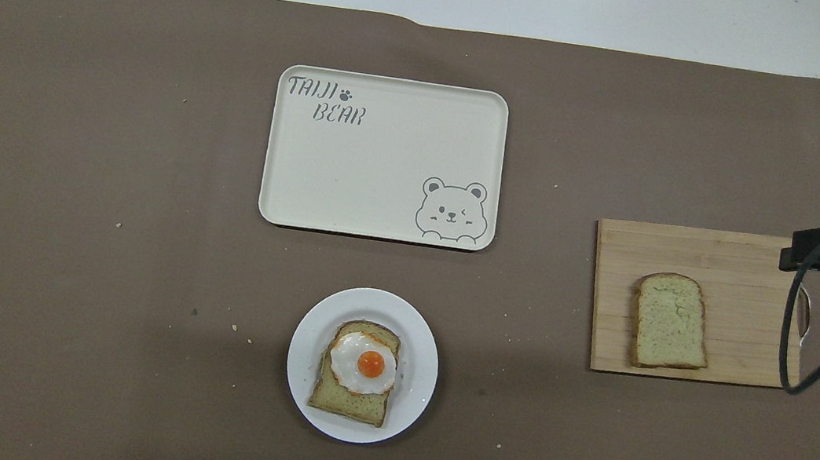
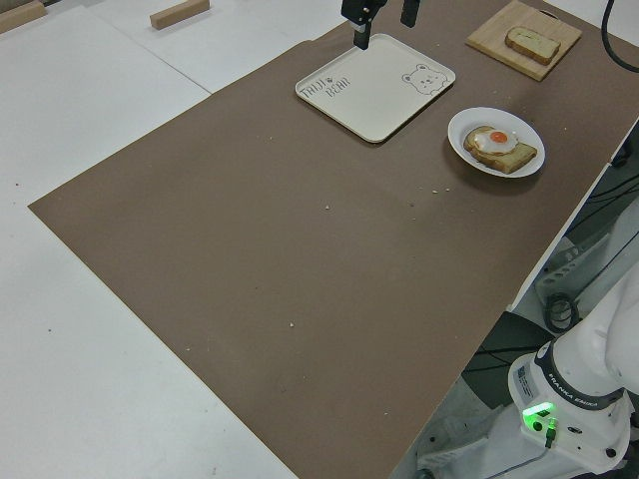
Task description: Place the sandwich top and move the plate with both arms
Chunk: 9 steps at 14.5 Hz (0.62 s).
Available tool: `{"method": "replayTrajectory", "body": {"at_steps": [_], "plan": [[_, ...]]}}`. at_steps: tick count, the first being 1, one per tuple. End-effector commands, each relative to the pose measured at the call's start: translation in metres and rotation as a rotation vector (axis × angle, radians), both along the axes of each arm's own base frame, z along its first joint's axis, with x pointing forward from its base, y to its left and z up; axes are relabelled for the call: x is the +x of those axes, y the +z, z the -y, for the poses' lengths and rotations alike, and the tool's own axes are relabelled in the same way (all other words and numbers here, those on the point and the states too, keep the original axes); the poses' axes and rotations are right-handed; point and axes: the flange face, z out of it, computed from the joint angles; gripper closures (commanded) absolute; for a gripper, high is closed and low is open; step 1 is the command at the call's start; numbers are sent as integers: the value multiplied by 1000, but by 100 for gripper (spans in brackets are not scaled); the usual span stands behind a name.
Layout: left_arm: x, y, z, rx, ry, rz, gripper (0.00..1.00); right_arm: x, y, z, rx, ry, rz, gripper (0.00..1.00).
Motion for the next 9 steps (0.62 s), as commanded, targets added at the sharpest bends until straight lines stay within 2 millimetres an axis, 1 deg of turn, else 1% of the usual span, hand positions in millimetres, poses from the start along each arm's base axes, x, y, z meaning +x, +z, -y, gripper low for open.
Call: {"method": "replayTrajectory", "body": {"at_steps": [1, 7, 9], "plan": [[-3, 1, -2, -4, 19, 27, 0, -5, 5, 2, 7, -4, 14, 0], [-2, 4, -1, -1, 16, 27, 0, -4, 5, 7, 5, -12, 20, 0], [-2, 3, -2, -4, 14, 25, 0, -5, 0, 7, 3, -9, 11, 0]]}}
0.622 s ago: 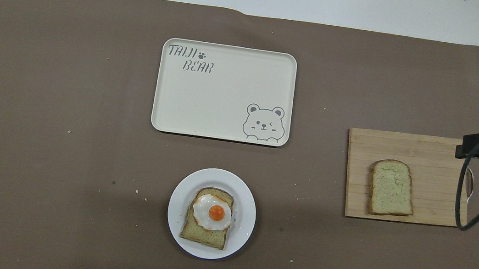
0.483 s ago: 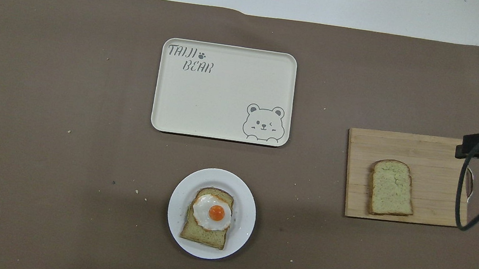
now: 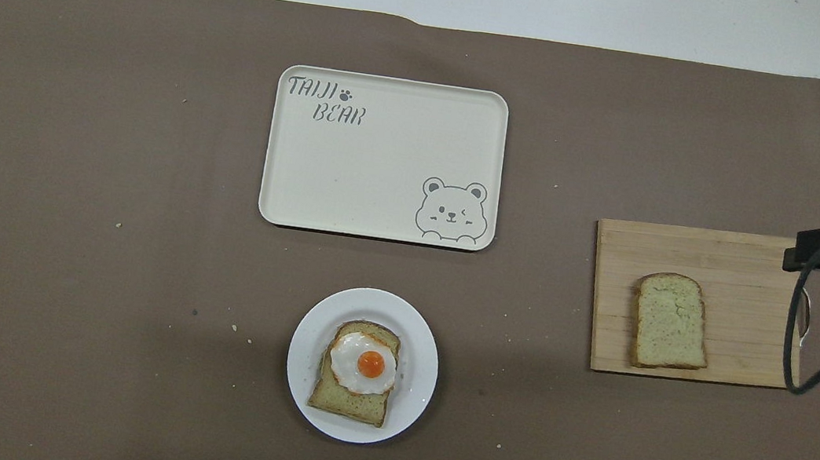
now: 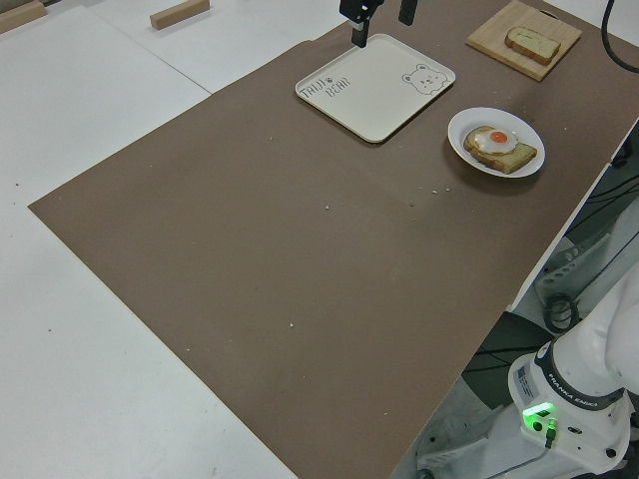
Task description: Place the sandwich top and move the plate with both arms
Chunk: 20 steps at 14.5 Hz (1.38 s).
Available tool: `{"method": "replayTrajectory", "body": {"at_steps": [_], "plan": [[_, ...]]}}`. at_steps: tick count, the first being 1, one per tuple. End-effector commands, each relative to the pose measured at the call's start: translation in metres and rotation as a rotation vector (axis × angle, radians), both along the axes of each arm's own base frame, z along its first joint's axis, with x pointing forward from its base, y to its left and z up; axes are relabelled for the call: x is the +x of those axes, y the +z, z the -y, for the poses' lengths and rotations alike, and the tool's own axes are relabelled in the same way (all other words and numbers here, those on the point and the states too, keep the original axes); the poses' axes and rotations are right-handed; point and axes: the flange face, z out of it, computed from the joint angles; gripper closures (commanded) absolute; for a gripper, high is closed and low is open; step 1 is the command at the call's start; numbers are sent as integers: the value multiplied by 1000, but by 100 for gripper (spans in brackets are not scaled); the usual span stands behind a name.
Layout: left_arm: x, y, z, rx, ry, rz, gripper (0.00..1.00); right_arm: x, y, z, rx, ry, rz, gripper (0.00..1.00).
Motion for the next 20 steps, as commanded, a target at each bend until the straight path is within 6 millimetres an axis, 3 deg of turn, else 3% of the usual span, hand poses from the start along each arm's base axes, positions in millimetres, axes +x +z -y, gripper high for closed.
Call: {"method": "replayTrajectory", "body": {"at_steps": [1, 15, 17, 20], "plan": [[-3, 2, -2, -4, 12, 12, 0, -7, 0, 4, 3, -2, 25, 0], [-3, 2, -2, -4, 12, 12, 0, -10, -6, 7, 9, 43, 56, 0], [-3, 2, -2, -4, 12, 12, 0, -10, -8, 17, 8, 46, 53, 0], [-3, 2, -2, -4, 12, 12, 0, -5, -58, 21, 16, 41, 22, 0]]}}
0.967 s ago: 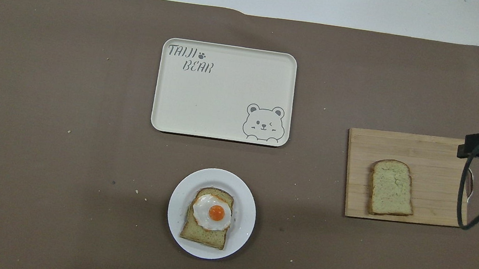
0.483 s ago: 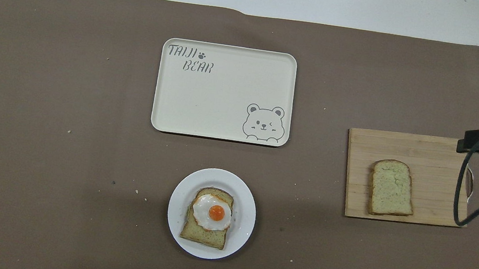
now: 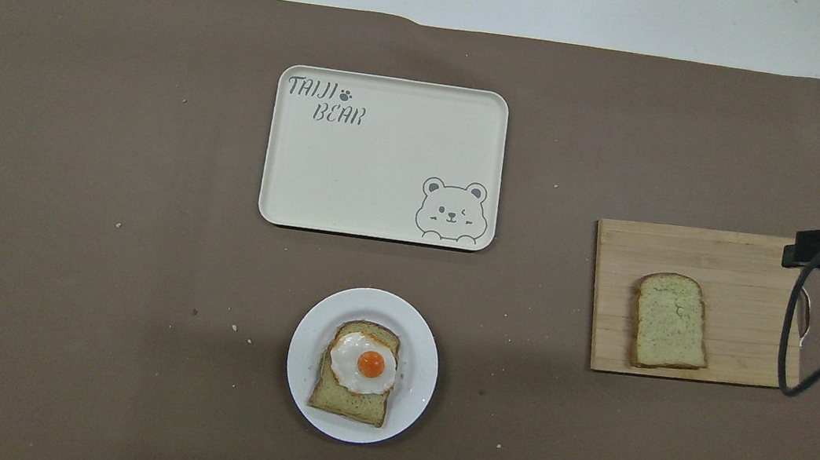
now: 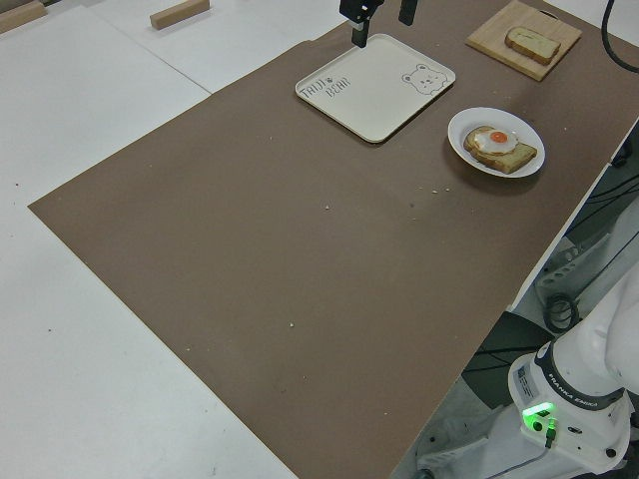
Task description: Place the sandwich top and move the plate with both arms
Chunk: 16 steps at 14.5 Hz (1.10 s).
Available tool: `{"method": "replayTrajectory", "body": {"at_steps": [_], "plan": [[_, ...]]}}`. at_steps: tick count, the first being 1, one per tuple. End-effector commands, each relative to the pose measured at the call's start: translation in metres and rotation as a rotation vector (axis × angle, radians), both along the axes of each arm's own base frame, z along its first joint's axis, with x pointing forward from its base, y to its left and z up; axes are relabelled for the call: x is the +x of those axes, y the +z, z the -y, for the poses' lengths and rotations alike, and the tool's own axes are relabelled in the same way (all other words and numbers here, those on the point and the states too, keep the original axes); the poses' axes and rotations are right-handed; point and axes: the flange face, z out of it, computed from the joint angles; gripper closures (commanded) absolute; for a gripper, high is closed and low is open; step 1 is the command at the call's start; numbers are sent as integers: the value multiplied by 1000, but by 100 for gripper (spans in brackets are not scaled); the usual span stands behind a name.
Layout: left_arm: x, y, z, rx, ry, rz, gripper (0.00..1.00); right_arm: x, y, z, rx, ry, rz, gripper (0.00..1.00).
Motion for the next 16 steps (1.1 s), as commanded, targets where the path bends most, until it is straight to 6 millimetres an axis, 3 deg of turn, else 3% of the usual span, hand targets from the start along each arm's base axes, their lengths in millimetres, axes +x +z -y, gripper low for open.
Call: {"method": "replayTrajectory", "body": {"at_steps": [1, 3, 8, 14, 16], "plan": [[-3, 2, -2, -4, 12, 12, 0, 3, -54, 6, 13, 11, 10, 0], [-3, 2, -2, -4, 12, 12, 0, 12, -88, 15, 18, -10, 5, 0], [-3, 2, -2, -4, 12, 12, 0, 37, -141, 24, 16, -1, -8, 0], [-3, 2, -2, -4, 11, 12, 0, 36, -194, 25, 14, 35, -19, 0], [-3, 2, -2, -4, 12, 12, 0, 34, -216, 39, 24, 64, -48, 0]]}}
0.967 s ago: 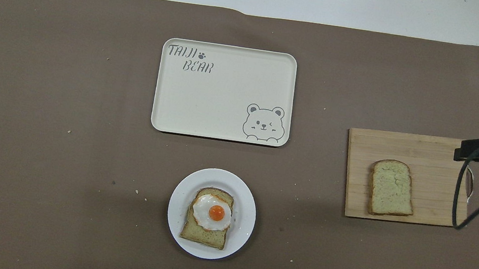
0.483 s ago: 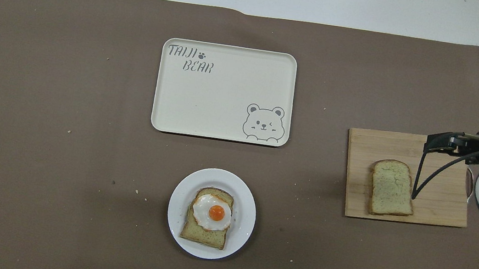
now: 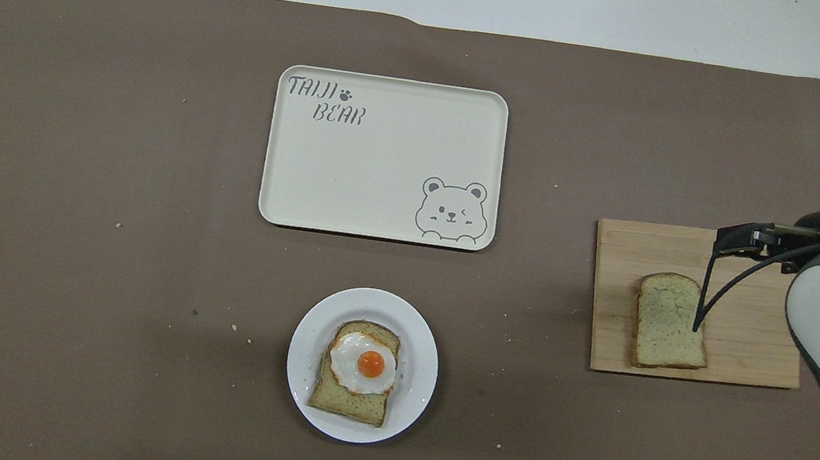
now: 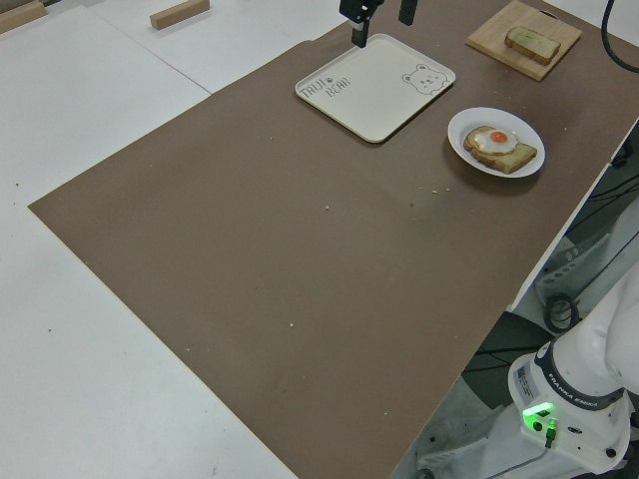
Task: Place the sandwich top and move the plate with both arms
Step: 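Reach the right gripper down and grasp the bread slice on the board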
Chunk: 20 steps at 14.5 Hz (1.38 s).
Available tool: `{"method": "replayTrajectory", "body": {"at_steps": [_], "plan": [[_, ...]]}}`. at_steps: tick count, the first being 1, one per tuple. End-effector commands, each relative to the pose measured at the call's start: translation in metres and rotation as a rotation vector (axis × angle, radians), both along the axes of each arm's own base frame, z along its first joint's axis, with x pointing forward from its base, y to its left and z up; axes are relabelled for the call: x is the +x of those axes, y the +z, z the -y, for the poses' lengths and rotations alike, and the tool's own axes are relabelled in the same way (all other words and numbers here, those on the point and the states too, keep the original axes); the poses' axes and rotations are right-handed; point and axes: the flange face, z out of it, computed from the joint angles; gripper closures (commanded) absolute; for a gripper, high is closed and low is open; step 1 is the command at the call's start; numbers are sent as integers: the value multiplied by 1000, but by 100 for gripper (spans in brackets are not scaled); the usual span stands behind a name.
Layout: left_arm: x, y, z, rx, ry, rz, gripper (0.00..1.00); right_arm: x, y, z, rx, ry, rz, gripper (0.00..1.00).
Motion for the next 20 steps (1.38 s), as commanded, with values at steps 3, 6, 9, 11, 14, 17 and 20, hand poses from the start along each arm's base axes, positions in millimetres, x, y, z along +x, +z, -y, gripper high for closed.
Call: {"method": "replayTrajectory", "body": {"at_steps": [3, 6, 9, 11, 14, 17, 20], "plan": [[-3, 2, -2, -4, 12, 12, 0, -14, -48, 25, 107, 46, 1, 0], [-3, 2, -2, -4, 12, 12, 0, -25, -73, 27, 110, 97, -4, 0], [-4, 3, -2, -4, 11, 13, 0, -31, -89, 27, 149, 108, 6, 0], [-3, 2, -2, -4, 12, 12, 0, -35, -99, 41, 145, 125, 16, 0], [-3, 2, -2, -4, 11, 12, 0, -36, -107, 41, 159, 118, 5, 0], [-3, 2, -2, -4, 12, 12, 0, -44, -119, 39, 159, 117, -8, 0], [-3, 2, -2, -4, 11, 12, 0, -46, -123, 39, 161, 125, -15, 0]]}}
